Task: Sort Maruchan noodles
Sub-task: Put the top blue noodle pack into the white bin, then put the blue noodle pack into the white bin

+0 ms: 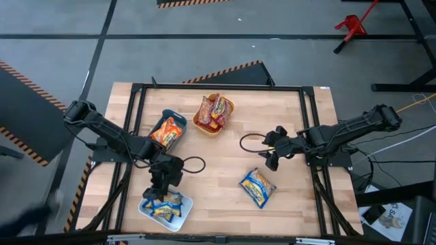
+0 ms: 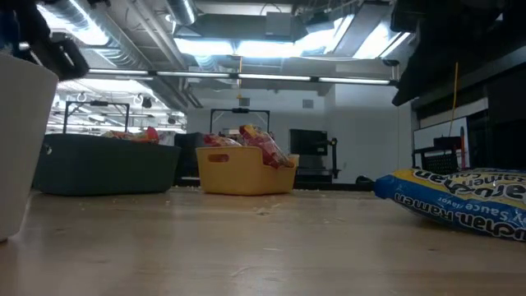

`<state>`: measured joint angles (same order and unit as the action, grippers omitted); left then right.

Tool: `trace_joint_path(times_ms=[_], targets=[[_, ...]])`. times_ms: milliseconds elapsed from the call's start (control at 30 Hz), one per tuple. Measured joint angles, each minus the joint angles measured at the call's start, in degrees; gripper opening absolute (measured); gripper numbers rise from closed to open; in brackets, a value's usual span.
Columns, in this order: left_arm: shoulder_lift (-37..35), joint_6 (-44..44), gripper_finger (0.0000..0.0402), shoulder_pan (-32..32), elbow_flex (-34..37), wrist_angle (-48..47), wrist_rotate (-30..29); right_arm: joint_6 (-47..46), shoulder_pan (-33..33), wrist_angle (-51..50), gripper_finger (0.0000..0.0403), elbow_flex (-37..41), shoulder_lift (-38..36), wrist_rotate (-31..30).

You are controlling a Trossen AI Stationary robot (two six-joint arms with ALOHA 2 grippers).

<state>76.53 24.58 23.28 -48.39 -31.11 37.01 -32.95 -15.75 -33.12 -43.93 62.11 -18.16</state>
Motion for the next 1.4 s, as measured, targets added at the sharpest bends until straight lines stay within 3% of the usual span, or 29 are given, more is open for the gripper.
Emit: trace_joint_path(times_ms=[167,300,500,667,767,1067,1200,1400], targets=[[-0.02,2.29,0.0135,-2.18,-4.67,-3.24,1.64,-2.46,-0.01,-0.04,0.0241,2.54,0.00,5.21],[-0.04,2.29,0.0136,-5.18,-10.14,-4.44,0.08,-11.13,-0.04,0.04,0.0241,7.36,0.00,11.44],[-0.13,1.50,0.0134,-8.28,-16.30,-1.36,-11.81,-22.65,-6.94,1.53,0.0241,12.87,0.02,12.85],[0.04,3.53,0.0133,-9.69,-16.34,3.51,-23.03,-33.93,-17.00,3.90,0.0241,14.32,0.15,7.68],[0.88,3.82,0.0133,-10.72,-15.38,3.95,-26.22,-37.80,-20.81,4.83,0.0241,14.39,1.96,5.70],[6.34,6.73,0.0133,-12.54,-11.43,17.93,-26.23,-34.77,-22.36,24.28,0.0241,14.31,16.69,9.19],[9.77,6.79,0.0135,-13.04,-11.36,20.19,-26.02,-29.39,-18.73,30.62,0.0241,13.04,21.58,10.26],[16.26,6.77,0.0146,-13.91,-11.36,25.59,-27.44,-16.87,-10.89,30.95,0.0241,8.96,24.90,10.26]])
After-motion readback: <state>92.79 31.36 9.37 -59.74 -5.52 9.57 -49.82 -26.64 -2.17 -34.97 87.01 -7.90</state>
